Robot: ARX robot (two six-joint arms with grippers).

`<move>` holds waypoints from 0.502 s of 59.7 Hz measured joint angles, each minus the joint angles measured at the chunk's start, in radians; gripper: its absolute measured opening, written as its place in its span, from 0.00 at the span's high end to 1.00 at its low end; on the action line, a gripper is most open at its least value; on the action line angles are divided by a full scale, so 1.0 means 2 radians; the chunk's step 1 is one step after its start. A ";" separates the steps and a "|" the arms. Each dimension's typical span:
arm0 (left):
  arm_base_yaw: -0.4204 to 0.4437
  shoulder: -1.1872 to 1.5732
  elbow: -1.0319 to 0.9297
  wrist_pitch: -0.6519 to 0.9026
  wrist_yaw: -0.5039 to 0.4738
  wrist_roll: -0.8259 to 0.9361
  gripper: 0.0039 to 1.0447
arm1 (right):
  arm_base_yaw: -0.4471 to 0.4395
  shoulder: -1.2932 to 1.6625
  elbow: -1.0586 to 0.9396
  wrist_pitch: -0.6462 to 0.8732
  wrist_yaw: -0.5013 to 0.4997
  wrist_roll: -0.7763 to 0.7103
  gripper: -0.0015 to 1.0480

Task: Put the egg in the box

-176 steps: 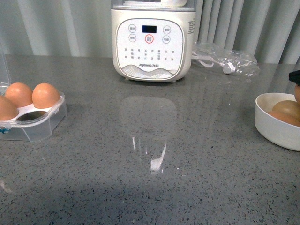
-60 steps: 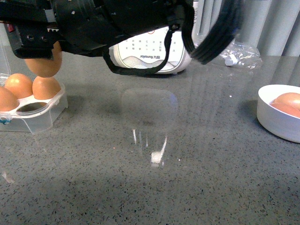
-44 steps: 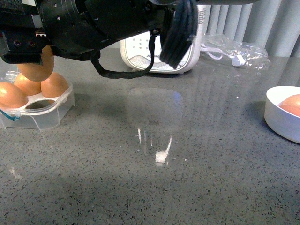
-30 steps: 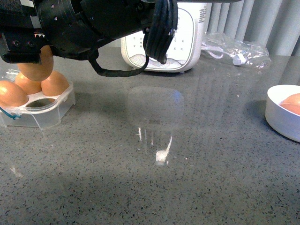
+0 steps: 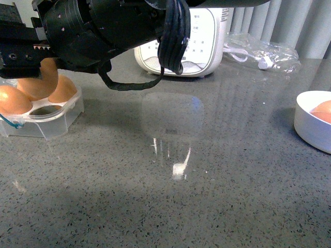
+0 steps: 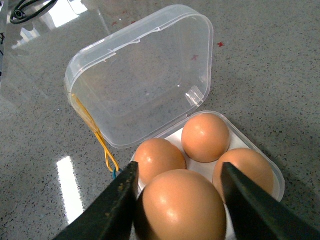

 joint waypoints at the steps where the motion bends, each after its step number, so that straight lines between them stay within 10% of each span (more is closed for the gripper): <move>1: 0.000 0.000 0.000 0.000 0.000 0.000 0.06 | 0.000 0.000 0.000 0.000 0.000 0.000 0.42; 17: 0.000 0.000 0.000 0.000 0.000 0.000 0.06 | -0.004 0.000 -0.003 0.001 0.000 0.000 0.05; 30: 0.000 0.000 0.000 0.000 0.000 0.000 0.06 | -0.012 -0.007 -0.012 0.009 0.003 0.000 0.07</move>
